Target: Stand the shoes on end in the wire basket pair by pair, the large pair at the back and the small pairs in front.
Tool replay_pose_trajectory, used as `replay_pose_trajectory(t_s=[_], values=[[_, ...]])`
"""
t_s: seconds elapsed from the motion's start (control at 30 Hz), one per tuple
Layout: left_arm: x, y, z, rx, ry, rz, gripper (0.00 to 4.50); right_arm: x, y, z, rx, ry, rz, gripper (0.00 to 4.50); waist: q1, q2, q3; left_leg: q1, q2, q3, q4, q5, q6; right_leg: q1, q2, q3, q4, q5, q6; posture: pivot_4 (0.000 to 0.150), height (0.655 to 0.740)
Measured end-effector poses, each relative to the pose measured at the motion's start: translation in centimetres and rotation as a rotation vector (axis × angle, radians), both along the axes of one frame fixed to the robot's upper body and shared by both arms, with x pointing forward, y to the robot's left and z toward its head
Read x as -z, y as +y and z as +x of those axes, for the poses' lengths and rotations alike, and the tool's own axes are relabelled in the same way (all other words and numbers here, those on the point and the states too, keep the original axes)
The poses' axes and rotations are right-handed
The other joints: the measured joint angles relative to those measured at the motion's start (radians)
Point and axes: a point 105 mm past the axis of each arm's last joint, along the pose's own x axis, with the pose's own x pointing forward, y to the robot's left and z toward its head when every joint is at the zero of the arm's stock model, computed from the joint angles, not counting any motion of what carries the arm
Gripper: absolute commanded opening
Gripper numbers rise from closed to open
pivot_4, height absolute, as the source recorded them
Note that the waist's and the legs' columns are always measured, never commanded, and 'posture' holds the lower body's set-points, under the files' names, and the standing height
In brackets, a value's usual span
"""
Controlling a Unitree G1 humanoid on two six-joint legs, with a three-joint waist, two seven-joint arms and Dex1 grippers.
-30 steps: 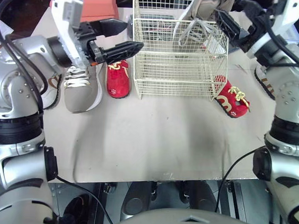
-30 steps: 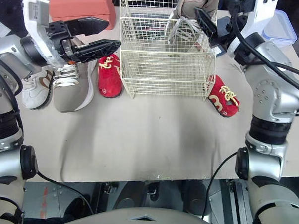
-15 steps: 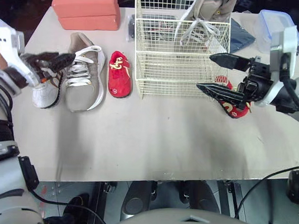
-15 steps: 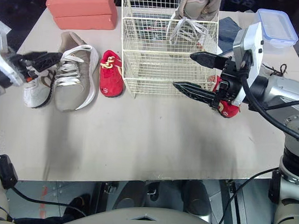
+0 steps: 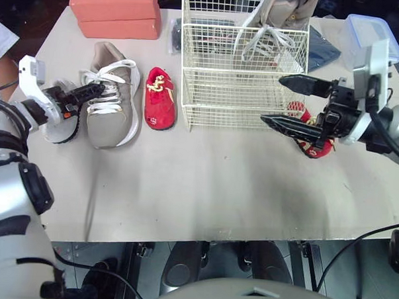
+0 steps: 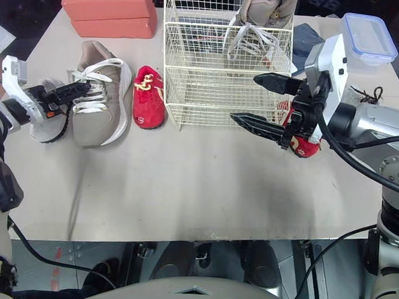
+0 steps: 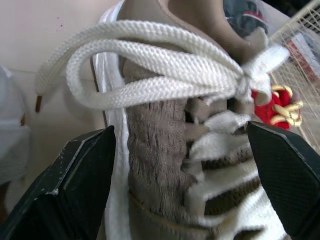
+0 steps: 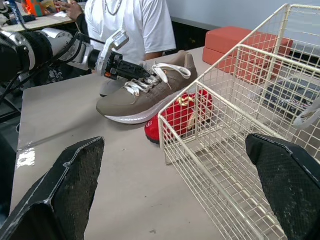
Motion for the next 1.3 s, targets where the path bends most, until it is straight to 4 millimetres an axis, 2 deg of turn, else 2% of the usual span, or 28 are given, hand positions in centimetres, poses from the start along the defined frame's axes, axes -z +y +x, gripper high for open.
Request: replay_pose_trajectory(t_s=[0.07, 0.17, 0.37, 0.4, 0.67, 0.77, 0.83, 0.93, 1.0, 1.03, 1.07, 1.13, 1.17, 1.23, 1.3], values=[[0.0, -0.1, 0.1, 0.000, 0.019, 0.010, 4.50, 0.0, 0.0, 0.0, 0.004, -0.002, -0.003, 4.47, -0.001, 0.000, 0.000, 0.000, 0.000, 0.000, 0.000, 0.000, 0.000, 0.000, 0.000, 0.000, 0.000, 0.000, 0.000, 0.150, 0.7400], [0.8, -0.2, -0.2, 0.015, 0.090, 0.038, 3.64, -0.1, -0.1, 0.1, 0.013, -0.007, -0.002, 4.50, -0.001, 0.000, 0.000, 0.000, 0.000, 0.000, 0.000, 0.000, 0.000, 0.000, 0.000, 0.000, 0.000, 0.000, 0.000, 0.150, 0.7400], [1.1, -0.6, -0.7, 0.076, 0.166, 0.094, 0.89, -0.2, -0.1, 0.2, 0.025, -0.017, 0.003, 4.50, 0.002, 0.000, 0.000, 0.000, 0.000, 0.000, 0.000, 0.000, 0.000, 0.000, 0.000, 0.000, 0.000, 0.000, 0.000, 0.150, 0.7400], [1.2, -0.7, -0.7, 0.080, 0.169, 0.094, 0.60, -0.2, -0.2, 0.2, 0.026, -0.019, 0.004, 4.50, 0.001, 0.000, 0.000, 0.000, 0.000, 0.000, 0.000, 0.000, 0.000, 0.000, -0.001, 0.001, 0.000, 0.000, 0.000, 0.150, 0.7400], [1.1, -0.7, -0.8, 0.077, 0.159, 0.044, 0.56, -0.1, -0.3, 0.3, 0.041, -0.013, 0.006, 4.50, 0.000, 0.000, 0.000, 0.000, 0.000, 0.000, 0.000, 0.000, 0.000, 0.000, -0.004, 0.000, 0.000, 0.000, 0.000, 0.150, 0.7400], [0.1, -0.6, -0.6, 0.062, 0.087, -0.010, 0.56, -0.2, -0.3, 0.3, 0.045, -0.016, 0.011, 4.50, 0.000, -0.003, 0.001, -0.001, 0.000, -0.001, 0.001, 0.000, 0.000, -0.001, -0.004, -0.001, 0.000, 0.000, 0.000, 0.150, 0.7400], [-1.2, -0.5, -0.3, 0.048, 0.025, -0.031, 0.56, -0.3, -0.3, 0.3, 0.046, -0.021, 0.018, 4.50, 0.000, -0.004, 0.001, -0.003, 0.000, -0.002, 0.002, 0.000, 0.000, -0.001, -0.004, -0.002, 0.000, 0.000, 0.000, 0.150, 0.7400], [-5.0, -0.5, 0.1, 0.055, -0.152, -0.078, 0.56, -0.7, -0.5, 0.4, 0.059, -0.039, 0.040, 4.50, 0.001, -0.005, 0.001, -0.004, 0.000, -0.002, 0.003, 0.000, 0.000, -0.002, -0.005, -0.003, 0.000, 0.000, 0.000, 0.150, 0.7400], [-9.3, -0.9, 0.1, 0.085, -0.328, -0.115, 0.56, -1.3, -0.8, 0.4, 0.072, -0.063, 0.061, 4.50, 0.001, -0.006, 0.001, -0.011, 0.000, -0.007, 0.007, 0.000, 0.000, -0.005, -0.005, -0.008, 0.000, 0.000, 0.000, 0.150, 0.7400], [-12.4, -1.3, -0.3, 0.111, -0.459, -0.134, 0.56, -1.7, -0.8, 0.5, 0.080, -0.079, 0.084, 4.50, 0.000, -0.006, 0.001, -0.016, 0.000, -0.009, 0.010, 0.000, 0.000, -0.010, -0.005, -0.009, 0.001, 0.000, 0.000, 0.150, 0.7400], [-13.7, -1.5, -0.5, 0.124, -0.514, -0.138, 0.56, -1.8, -0.8, 0.5, 0.081, -0.085, 0.092, 4.50, 0.000, -0.007, 0.001, -0.017, 0.000, -0.009, 0.010, 0.000, 0.000, -0.011, -0.005, -0.009, 0.002, 0.000, 0.000, 0.150, 0.7400], [-17.8, -2.3, -1.5, 0.155, -0.701, -0.108, 0.56, -2.3, -0.9, 0.9, 0.099, -0.108, 0.115, 4.50, 0.000, -0.006, 0.001, -0.017, -0.001, -0.009, 0.010, 0.000, 0.000, -0.010, -0.006, -0.009, 0.002, 0.000, 0.000, 0.150, 0.7400], [-18.5, -2.6, -1.7, 0.160, -0.736, -0.100, 0.56, -2.4, -1.0, 1.0, 0.107, -0.114, 0.120, 4.50, 0.001, -0.006, 0.001, -0.017, -0.001, -0.009, 0.010, 0.000, 0.000, -0.010, -0.006, -0.009, 0.002, 0.000, 0.000, 0.150, 0.7400], [-20.0, -4.3, -1.2, 0.165, -0.818, -0.095, 0.56, -3.0, -1.2, 1.4, 0.133, -0.145, 0.144, 4.50, 0.008, -0.006, 0.001, -0.017, -0.001, -0.010, 0.011, 0.000, 0.000, -0.010, -0.007, -0.010, 0.003, 0.000, 0.000, 0.150, 0.7400], [-20.8, -7.6, -0.1, 0.190, -0.886, -0.113, 0.56, -3.9, -1.3, 1.7, 0.154, -0.190, 0.176, 4.50, 0.023, -0.006, 0.001, -0.017, -0.002, -0.011, 0.013, 0.000, 0.000, -0.009, -0.007, -0.010, 0.005, 0.000, 0.000, 0.150, 0.7400]])
